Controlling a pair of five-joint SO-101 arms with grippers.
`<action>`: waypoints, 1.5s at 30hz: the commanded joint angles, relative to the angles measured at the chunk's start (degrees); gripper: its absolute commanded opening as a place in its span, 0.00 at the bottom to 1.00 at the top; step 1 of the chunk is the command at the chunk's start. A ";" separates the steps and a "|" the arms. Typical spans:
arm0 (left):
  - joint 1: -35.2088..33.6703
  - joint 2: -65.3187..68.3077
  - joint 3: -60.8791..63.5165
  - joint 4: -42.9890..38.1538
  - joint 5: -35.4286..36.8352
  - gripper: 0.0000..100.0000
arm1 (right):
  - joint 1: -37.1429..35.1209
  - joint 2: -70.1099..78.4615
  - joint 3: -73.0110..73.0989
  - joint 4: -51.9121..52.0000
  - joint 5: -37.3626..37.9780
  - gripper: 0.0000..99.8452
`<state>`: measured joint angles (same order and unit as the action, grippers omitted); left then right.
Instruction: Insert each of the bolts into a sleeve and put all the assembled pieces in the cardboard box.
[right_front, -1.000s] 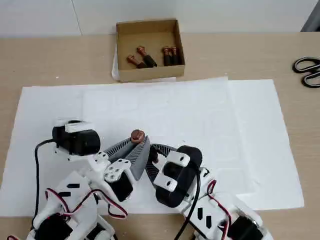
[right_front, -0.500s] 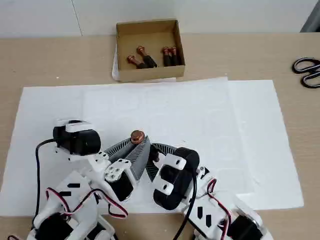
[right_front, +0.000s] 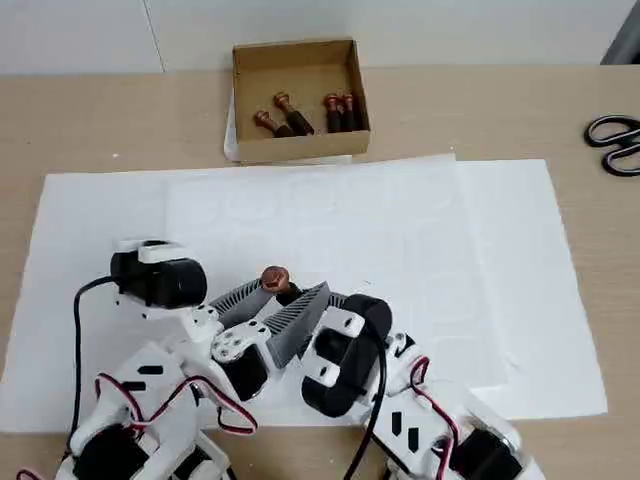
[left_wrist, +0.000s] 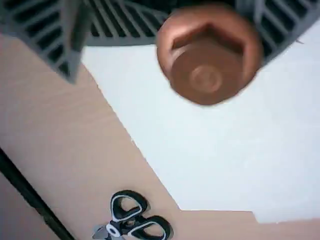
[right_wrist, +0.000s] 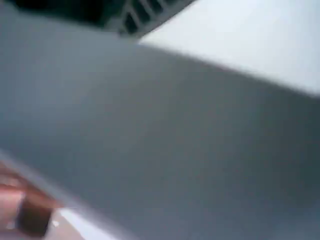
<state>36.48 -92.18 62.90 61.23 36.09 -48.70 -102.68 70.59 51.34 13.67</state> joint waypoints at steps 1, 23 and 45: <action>2.90 0.70 3.65 2.02 0.18 0.24 | -0.22 -0.75 -2.02 -3.56 0.88 0.00; 3.08 1.05 0.84 3.16 0.18 0.30 | -0.31 -0.75 -0.79 -1.63 0.79 0.00; -7.82 1.05 10.33 4.22 -9.67 0.38 | -0.31 -0.75 -0.79 -1.54 0.97 0.00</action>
<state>29.71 -92.26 69.05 62.73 28.44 -48.79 -102.51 72.26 51.52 13.76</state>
